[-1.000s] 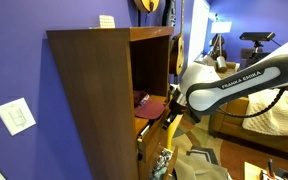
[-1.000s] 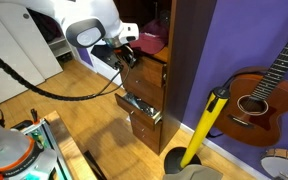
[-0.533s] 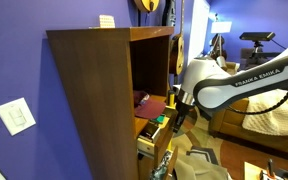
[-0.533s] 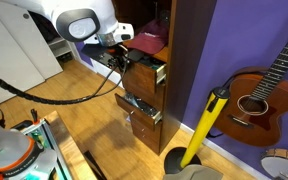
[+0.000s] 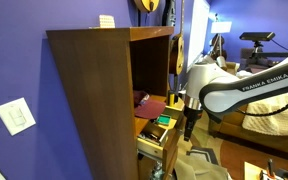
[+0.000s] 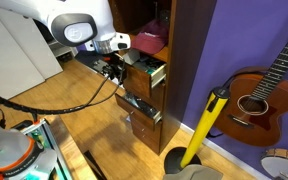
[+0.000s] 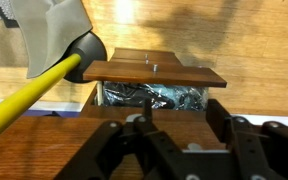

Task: Open the drawer and put the cap into it

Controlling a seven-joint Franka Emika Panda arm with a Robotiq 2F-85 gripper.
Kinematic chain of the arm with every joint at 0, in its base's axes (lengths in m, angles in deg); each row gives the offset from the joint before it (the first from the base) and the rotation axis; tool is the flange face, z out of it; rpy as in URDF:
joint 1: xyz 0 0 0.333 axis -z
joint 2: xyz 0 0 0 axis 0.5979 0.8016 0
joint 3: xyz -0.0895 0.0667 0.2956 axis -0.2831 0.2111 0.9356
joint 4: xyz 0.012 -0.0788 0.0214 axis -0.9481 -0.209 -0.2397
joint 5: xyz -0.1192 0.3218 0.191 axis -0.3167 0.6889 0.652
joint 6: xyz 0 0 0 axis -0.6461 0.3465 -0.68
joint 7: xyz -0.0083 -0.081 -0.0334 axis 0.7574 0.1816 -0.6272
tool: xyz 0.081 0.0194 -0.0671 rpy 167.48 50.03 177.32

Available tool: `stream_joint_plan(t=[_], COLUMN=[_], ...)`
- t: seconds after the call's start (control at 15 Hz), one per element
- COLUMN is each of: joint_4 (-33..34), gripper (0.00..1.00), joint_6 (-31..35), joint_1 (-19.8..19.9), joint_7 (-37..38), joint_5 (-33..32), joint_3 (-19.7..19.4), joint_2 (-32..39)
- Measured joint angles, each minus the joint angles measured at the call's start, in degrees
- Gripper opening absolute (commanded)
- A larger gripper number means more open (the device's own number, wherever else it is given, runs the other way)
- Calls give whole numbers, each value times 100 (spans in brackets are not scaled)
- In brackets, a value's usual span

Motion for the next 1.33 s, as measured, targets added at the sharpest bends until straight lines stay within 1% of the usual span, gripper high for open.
stream_joint_plan(t=[0.07,0.13,0.4,0.73,0.8,1.0,1.33], joint_4=[0,0,37,244,301,391,396], gripper=[98,100,100,100,100,100,100], joint_6=[-95,-171,-428,-425,-330,223,1067], joint_1=[50,99,291,360,367,362,251], joint_7=[1,2,5,20,48,191,372], joint_5=[-130,-244,-573,-602,-600,-539,-291], joint_3=[0,0,-7,-73,-85,-107,-104], joint_2=[-53,-125,-586,-1199,-1251,-1203,-733])
